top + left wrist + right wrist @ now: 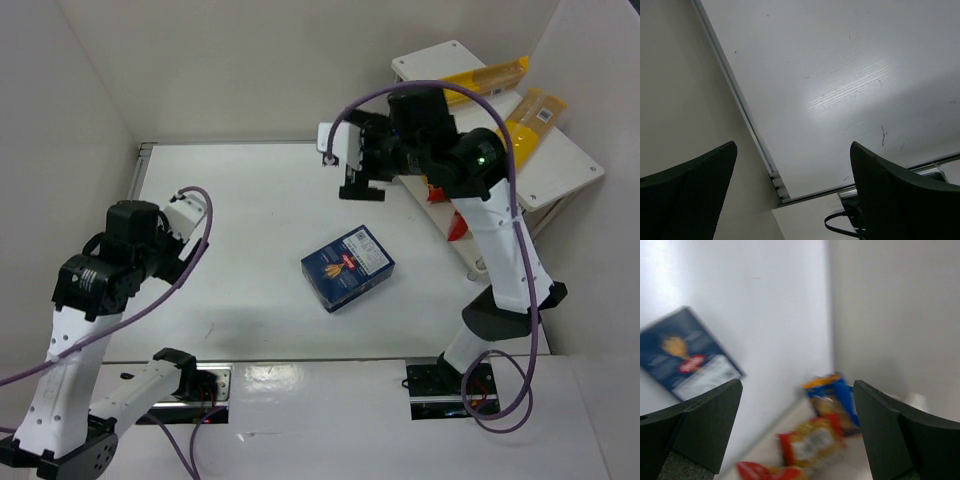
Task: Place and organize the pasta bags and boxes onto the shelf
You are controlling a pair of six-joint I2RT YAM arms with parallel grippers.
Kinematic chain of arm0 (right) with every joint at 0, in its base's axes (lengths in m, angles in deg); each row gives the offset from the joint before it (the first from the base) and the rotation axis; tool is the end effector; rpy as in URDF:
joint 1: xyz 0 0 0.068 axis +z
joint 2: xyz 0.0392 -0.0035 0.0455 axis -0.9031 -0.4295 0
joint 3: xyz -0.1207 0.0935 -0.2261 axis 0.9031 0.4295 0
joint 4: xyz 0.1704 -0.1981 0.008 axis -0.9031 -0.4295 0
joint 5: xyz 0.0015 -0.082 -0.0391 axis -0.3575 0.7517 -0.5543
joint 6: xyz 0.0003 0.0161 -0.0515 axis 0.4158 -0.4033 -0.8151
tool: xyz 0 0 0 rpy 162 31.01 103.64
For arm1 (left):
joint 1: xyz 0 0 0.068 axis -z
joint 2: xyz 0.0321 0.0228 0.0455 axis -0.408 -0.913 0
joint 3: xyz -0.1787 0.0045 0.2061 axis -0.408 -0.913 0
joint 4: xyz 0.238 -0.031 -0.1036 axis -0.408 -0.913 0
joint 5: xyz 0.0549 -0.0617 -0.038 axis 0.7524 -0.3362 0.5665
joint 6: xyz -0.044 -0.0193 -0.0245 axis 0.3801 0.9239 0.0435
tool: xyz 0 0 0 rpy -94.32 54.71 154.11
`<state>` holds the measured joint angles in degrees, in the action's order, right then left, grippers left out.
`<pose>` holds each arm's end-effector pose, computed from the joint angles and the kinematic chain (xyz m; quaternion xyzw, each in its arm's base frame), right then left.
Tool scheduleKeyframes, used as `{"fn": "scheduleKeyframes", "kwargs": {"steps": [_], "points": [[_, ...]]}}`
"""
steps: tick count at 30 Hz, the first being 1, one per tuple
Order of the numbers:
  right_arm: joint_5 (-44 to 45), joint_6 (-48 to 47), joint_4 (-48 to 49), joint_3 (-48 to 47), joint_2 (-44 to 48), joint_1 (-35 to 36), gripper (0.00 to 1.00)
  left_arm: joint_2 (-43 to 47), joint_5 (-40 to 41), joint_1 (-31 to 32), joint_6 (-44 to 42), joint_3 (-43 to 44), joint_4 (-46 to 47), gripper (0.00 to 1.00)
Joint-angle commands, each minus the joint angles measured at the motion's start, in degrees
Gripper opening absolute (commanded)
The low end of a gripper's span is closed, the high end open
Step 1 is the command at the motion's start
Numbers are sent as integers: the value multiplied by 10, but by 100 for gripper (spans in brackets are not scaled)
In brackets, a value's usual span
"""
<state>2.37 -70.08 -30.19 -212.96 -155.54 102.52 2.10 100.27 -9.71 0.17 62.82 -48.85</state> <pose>0.2131 0.1735 0.5394 -0.6742 0.5343 -0.0269 0.5091 0.1210 -0.0225 0.4088 0.2186 0.8725 0.1257 0.4185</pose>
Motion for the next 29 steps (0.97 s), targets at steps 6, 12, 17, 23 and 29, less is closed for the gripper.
{"fn": "scheduleKeyframes", "kwargs": {"steps": [6, 12, 17, 23, 29], "points": [[-229, 114, 1, 377, 64, -2, 100, -52, -35, -4, 48, 26, -2, 99], [-311, 156, 53, 582, 118, -59, 100, -69, -41, -9, 65, 7, 10, 99], [-301, 257, 180, 698, 184, -77, 100, -108, -60, -9, 83, 20, 15, 99], [-242, 292, 221, 772, 269, -125, 100, -189, -79, -9, 95, 62, -21, 99], [-253, 299, 229, 798, 314, -203, 100, -187, -102, -28, 68, 13, 29, 99]]}}
